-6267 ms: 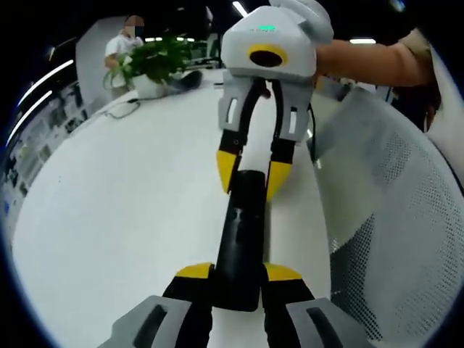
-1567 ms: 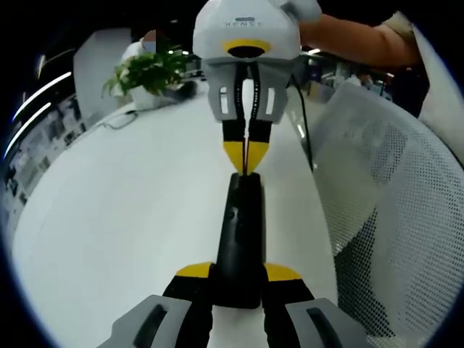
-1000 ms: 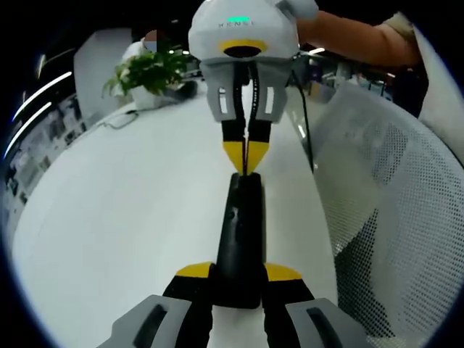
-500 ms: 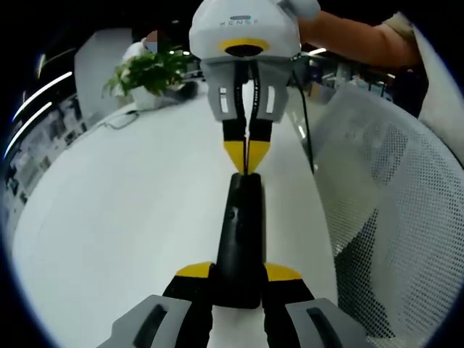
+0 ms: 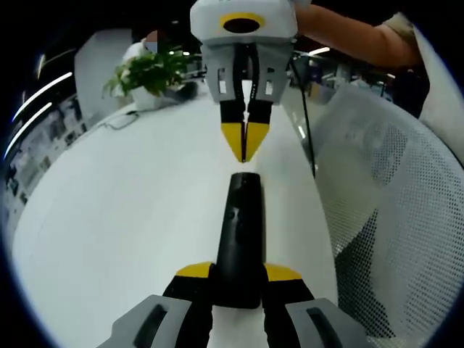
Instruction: Press the specified remote control buttons in sequence, fully releasing each button before pressing the next.
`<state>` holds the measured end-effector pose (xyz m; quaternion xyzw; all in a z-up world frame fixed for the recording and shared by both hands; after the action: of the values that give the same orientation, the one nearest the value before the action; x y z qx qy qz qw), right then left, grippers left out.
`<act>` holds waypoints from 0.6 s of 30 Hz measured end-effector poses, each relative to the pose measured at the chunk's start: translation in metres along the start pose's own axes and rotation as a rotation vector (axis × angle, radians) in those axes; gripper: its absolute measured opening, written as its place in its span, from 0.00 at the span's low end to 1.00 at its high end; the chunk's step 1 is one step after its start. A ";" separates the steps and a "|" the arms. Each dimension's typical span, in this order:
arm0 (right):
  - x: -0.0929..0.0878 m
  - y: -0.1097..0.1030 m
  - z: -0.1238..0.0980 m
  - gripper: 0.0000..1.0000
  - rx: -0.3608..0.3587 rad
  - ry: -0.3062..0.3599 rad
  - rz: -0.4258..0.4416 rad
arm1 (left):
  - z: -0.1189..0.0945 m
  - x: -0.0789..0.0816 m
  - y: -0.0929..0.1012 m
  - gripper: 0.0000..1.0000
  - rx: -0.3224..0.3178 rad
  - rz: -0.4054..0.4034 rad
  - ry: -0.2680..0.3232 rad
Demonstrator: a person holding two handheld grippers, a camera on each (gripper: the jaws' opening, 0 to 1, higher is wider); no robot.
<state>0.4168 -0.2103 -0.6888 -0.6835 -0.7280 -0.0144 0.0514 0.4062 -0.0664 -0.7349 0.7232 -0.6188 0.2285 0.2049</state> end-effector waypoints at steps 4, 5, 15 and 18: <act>0.003 -0.001 -0.004 0.00 -0.005 -0.004 -0.011 | 0.000 0.000 0.000 0.24 -0.001 0.001 0.002; 0.003 0.000 -0.004 0.00 -0.005 -0.005 -0.014 | 0.000 0.000 0.000 0.24 -0.001 0.000 0.002; 0.004 0.001 -0.001 0.00 0.001 -0.027 -0.021 | 0.000 0.001 0.000 0.24 -0.001 0.002 0.004; 0.006 -0.001 0.001 0.00 0.010 -0.026 -0.024 | 0.000 0.001 0.001 0.24 -0.001 0.002 0.005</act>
<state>0.4156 -0.2045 -0.6895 -0.6747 -0.7367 -0.0025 0.0450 0.4056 -0.0669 -0.7343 0.7220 -0.6189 0.2302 0.2067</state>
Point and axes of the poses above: the point that each gripper's makers call its tool centre point, and the gripper's own axes: z roughly forward along the fingers, y roughly to its right, x roughly out of its top, the point moved 6 cm from there along -z, roughly backward along the fingers, and after that the axes turned 8 degrees about -y, right-handed, at the moved point
